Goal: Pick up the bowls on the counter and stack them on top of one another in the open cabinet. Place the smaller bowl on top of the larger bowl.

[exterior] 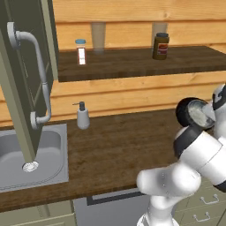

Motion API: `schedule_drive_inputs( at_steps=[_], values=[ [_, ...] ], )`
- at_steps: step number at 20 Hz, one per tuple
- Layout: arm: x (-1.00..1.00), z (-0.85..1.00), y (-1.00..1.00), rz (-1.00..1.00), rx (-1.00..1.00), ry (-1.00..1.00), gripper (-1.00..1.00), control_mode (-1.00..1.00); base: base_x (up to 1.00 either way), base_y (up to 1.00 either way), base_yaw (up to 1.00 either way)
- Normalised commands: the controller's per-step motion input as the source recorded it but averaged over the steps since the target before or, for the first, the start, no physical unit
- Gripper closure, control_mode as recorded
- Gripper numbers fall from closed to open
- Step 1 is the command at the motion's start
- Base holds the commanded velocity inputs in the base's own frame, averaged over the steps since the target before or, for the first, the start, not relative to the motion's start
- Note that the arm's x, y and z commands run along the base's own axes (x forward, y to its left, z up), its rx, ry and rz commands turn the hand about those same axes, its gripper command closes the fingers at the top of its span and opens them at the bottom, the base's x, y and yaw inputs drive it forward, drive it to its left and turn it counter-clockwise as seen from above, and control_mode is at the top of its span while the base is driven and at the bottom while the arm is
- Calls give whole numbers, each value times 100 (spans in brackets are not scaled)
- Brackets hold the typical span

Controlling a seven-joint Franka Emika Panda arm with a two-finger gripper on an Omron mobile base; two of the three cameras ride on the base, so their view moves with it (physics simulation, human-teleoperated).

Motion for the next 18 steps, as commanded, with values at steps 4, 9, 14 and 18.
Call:
schedule_drive_inputs(
  at_steps=[4, 9, 14, 18],
  values=[
    [-34, 62, 90, 1, 0, 0, 100, -100, 0, 0, 0],
    [-9, 19, 92, 1, 0, -1, 100, -100, 0, 0, 0],
    [-27, 0, 73, 9, 0, -11, 100, -100, 0, 0, 0],
    [-12, 0, 25, 3, 0, 0, 100, 100, -60, 75, 12]
  ],
)
